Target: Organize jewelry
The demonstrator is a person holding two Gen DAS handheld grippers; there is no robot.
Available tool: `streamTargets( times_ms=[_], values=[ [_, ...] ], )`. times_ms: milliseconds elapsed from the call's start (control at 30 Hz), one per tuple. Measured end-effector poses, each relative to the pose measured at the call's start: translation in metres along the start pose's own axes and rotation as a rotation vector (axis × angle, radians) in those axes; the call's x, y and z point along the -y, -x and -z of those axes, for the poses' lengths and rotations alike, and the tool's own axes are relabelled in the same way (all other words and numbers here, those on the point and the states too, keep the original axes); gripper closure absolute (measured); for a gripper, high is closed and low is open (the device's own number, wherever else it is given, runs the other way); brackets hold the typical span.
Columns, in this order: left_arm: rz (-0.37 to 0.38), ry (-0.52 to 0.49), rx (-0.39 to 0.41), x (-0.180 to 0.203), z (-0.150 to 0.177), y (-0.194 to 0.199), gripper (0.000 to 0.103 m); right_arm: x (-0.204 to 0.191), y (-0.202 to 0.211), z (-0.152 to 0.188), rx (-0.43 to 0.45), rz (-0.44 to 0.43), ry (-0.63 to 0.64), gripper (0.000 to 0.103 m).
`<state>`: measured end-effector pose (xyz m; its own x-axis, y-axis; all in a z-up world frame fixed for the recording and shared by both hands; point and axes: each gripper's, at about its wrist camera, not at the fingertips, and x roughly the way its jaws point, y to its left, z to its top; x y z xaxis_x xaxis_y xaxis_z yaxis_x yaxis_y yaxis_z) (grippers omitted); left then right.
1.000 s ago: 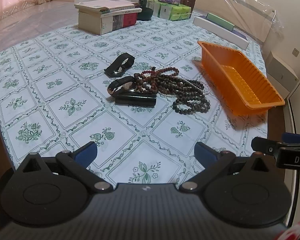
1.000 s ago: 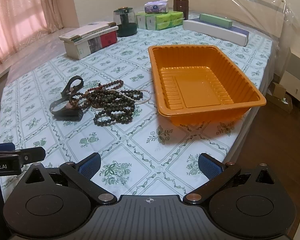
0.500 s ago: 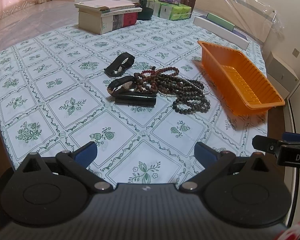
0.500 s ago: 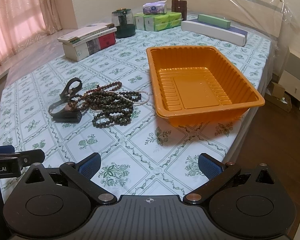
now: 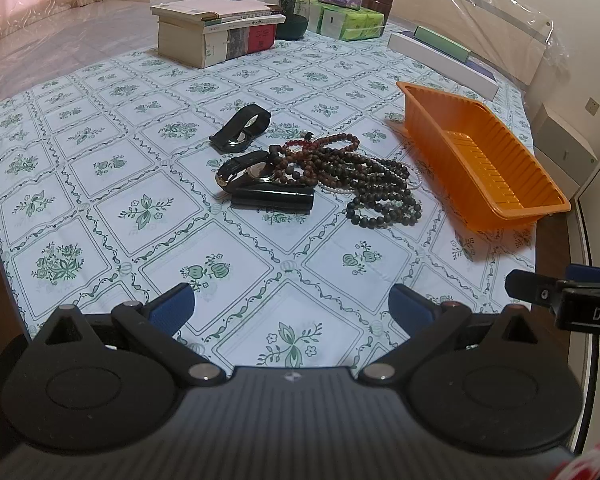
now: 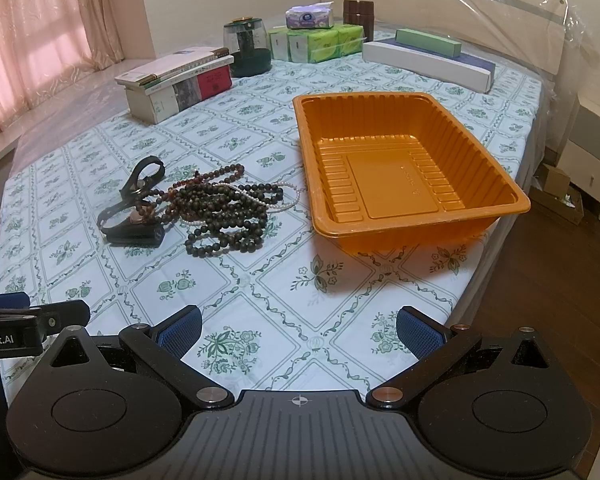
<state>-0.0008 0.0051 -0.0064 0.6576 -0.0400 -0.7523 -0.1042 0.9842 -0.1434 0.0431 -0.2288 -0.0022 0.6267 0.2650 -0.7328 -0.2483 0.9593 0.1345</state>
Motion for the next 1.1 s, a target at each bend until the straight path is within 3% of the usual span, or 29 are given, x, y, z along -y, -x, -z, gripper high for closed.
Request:
streamTargets(
  times_ms=[1100],
  values=[
    [-0.002, 0.002, -0.001, -0.002, 0.0017, -0.0018, 0.001, 0.0044, -0.0041, 0.0005, -0.007, -0.001, -0.015, 0.0]
  ],
)
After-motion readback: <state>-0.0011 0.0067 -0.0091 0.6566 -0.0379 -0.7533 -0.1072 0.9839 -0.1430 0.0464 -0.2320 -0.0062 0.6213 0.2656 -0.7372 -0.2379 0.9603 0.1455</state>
